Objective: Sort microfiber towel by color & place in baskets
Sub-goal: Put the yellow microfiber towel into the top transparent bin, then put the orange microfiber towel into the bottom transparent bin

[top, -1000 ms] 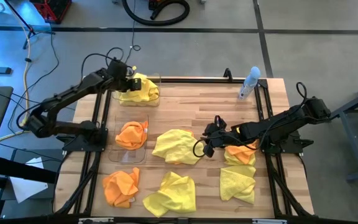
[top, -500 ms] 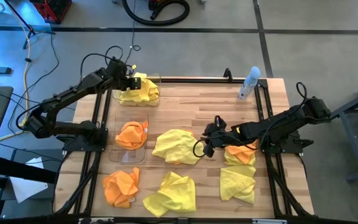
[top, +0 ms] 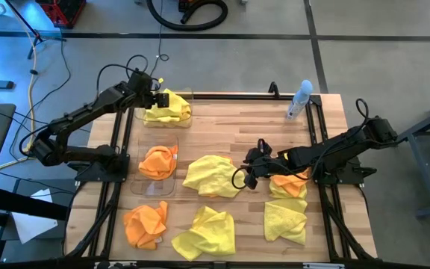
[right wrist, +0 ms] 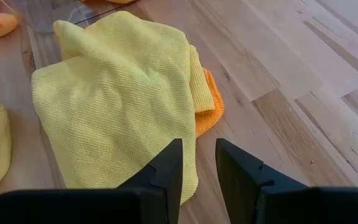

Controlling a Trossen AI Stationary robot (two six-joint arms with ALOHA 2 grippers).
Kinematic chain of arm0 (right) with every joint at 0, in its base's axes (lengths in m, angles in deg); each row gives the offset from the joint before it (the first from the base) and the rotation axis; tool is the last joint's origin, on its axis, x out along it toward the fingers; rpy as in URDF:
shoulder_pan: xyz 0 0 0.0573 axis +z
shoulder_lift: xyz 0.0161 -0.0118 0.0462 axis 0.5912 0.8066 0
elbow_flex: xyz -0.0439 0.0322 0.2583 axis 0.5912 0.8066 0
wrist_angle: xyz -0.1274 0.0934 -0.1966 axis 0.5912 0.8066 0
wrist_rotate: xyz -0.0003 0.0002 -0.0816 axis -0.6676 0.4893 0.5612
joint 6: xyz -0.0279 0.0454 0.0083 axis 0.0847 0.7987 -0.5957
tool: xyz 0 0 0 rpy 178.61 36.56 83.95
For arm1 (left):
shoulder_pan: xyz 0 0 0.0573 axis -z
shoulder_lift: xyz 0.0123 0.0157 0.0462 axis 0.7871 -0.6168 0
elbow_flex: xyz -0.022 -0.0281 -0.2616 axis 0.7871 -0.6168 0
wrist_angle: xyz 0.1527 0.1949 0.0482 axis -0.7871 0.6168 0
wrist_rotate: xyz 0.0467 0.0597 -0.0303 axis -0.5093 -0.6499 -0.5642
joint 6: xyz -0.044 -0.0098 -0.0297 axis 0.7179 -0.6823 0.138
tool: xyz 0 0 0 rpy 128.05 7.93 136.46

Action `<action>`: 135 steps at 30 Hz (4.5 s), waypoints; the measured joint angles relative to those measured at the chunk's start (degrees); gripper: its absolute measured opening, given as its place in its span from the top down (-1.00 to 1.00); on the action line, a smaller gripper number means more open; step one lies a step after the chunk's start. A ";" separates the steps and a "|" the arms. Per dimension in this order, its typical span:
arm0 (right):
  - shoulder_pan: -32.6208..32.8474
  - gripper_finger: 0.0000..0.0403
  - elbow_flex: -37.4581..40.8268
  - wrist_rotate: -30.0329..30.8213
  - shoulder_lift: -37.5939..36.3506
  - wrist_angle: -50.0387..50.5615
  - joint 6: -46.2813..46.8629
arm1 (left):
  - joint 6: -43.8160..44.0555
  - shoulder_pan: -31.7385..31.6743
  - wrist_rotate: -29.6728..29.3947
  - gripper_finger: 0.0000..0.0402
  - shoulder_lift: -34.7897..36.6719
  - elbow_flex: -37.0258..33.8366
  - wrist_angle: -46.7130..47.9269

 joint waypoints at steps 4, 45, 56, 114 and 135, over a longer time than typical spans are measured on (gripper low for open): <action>0.01 0.56 -0.01 -0.02 0.00 0.00 0.01 | 0.00 0.00 -0.57 -0.14 -0.02 -0.02 -0.67; -1.13 0.56 -0.01 -0.02 0.00 0.00 -0.39 | -2.36 8.45 -5.24 -0.13 -0.36 -0.17 -0.37; -1.13 0.56 -0.01 0.24 0.00 0.00 0.34 | -7.22 35.98 -9.91 -0.13 9.26 -6.30 -2.50; 0.57 0.56 -0.01 -0.47 0.00 4.00 6.54 | 65.93 102.01 4.62 -0.13 -28.90 18.73 26.62; -0.48 0.56 -0.01 0.44 0.00 3.85 0.44 | 30.94 103.06 -3.81 -0.13 -29.94 18.45 27.18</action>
